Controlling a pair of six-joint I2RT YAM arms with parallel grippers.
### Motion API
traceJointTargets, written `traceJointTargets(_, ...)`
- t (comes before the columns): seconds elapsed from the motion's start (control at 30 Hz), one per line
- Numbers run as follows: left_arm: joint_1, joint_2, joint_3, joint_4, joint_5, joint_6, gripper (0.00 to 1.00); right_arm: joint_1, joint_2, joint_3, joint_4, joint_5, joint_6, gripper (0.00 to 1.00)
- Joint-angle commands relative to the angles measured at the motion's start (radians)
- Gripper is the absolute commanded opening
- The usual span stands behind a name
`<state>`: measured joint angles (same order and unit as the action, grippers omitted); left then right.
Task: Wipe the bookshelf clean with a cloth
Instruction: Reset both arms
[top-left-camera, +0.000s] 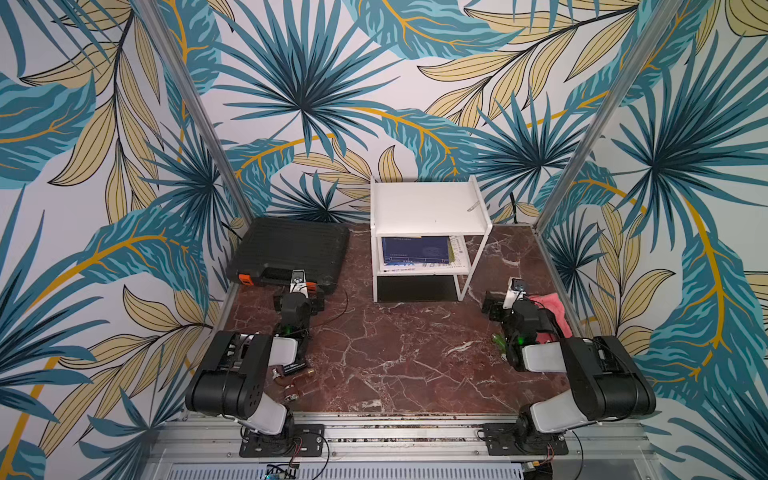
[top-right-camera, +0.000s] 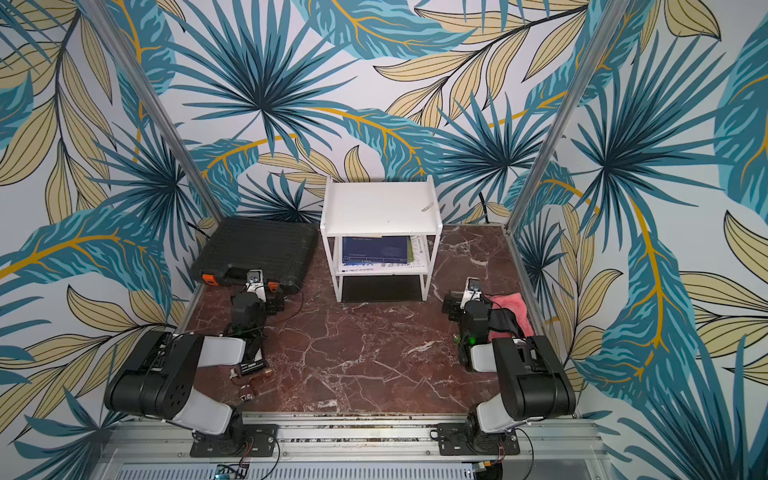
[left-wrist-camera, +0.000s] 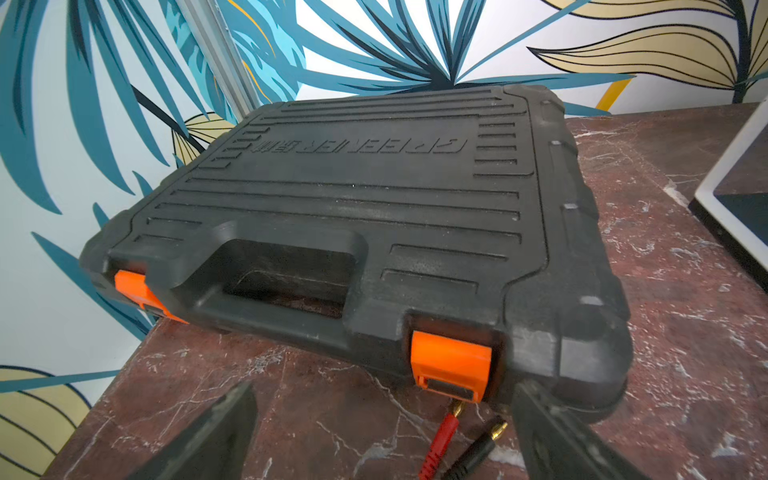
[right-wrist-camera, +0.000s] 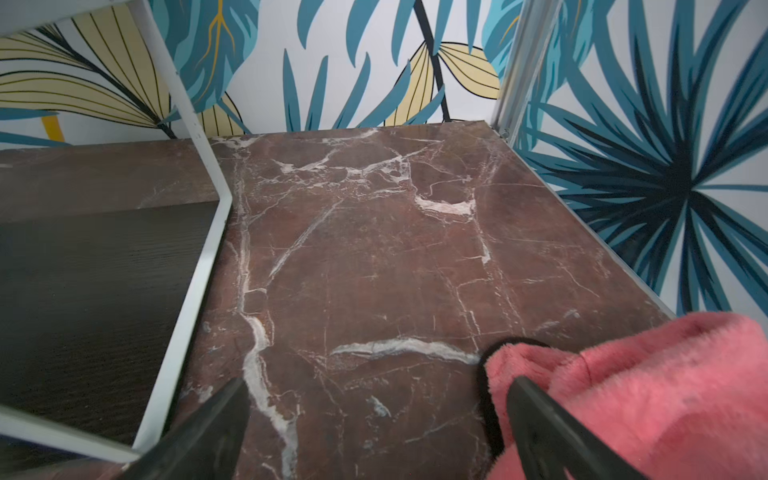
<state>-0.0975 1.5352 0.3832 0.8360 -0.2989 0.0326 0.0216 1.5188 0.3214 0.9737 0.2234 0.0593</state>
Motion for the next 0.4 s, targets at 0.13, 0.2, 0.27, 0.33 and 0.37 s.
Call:
traceJointTargets(0.13, -0.004, -0.015, 0.006, 0.025, -0.011, -0.004, 1.00, 0.012, 0.000, 0.055, -0.044, 0.030, -0.013, 1.00)
traceJointTargets(0.2, -0.003, -0.015, 0.006, 0.027, -0.012, -0.004, 1.00, 0.013, -0.002, 0.054, -0.045, 0.029, -0.012, 0.99)
traceJointTargets(0.27, -0.002, -0.014, 0.007, 0.023, -0.010, -0.003, 1.00, 0.012, -0.002, 0.054, -0.046, 0.028, -0.012, 0.99)
traceJointTargets(0.33, -0.003, -0.015, 0.007, 0.023, -0.009, -0.003, 1.00, 0.013, -0.001, 0.054, -0.045, 0.030, -0.012, 1.00)
traceJointTargets(0.37, -0.003, -0.015, 0.006, 0.023, -0.009, -0.003, 1.00, 0.012, -0.002, 0.054, -0.045, 0.029, -0.012, 1.00)
